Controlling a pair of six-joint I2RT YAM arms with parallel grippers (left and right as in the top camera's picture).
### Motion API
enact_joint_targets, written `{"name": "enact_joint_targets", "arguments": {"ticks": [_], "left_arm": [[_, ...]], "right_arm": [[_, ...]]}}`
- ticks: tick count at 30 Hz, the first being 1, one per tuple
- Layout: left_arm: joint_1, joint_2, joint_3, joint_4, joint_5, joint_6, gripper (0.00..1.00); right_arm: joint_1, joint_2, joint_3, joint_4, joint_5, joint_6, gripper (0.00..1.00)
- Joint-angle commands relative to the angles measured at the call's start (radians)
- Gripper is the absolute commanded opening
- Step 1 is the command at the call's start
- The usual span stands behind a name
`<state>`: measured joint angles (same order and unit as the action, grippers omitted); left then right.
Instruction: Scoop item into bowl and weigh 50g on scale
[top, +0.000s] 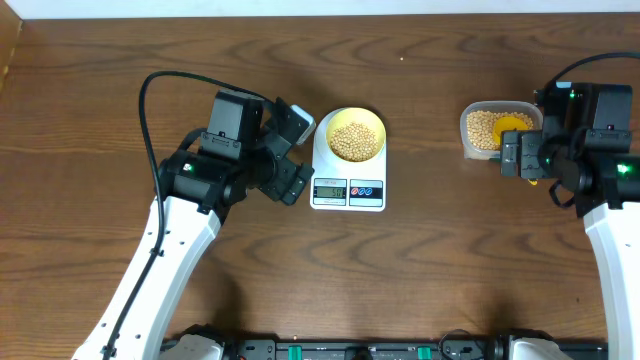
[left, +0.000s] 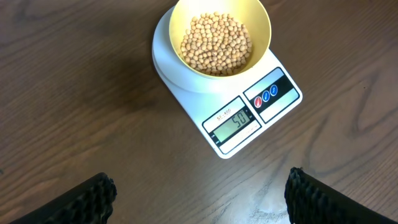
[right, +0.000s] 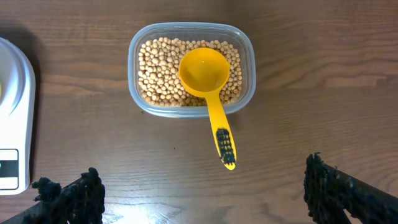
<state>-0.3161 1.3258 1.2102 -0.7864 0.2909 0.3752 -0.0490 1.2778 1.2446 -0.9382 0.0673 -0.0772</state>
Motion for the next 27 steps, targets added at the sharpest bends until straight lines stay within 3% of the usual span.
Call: {"name": "enact_joint_targets", "arguments": {"ticks": [1,18,19,20,23,27], "left_arm": [[0.000,-0.006,-0.014,-0.003,0.015,0.017,0.89],[0.000,-0.008,-0.014,-0.003,0.015,0.017,0.89],[0.000,-0.010,-0.014,-0.010,0.016,0.016,0.77],[0.000,-0.014,-0.014,-0.015,0.016,0.016,0.77],[0.000,-0.033,-0.014,-0.021,0.015,0.016,1.00],[0.000,-0.058,-0.014,-0.021,0.015,0.016,1.00]], "right_arm": [[0.002,0.002,0.017,-0.001,0.002,-0.006,0.99],[0.002,0.002,0.016,-0.001,0.002,-0.006,0.99],[0.002,0.002,0.017,-0.001,0.002,-0.006,0.99],[0.002,0.002,0.016,-0.001,0.002,-0.006,0.99],[0.002,0.002,0.017,-0.001,0.002,-0.006,0.99],[0.002,0.002,0.016,-0.001,0.002,-0.006,0.99]]}}
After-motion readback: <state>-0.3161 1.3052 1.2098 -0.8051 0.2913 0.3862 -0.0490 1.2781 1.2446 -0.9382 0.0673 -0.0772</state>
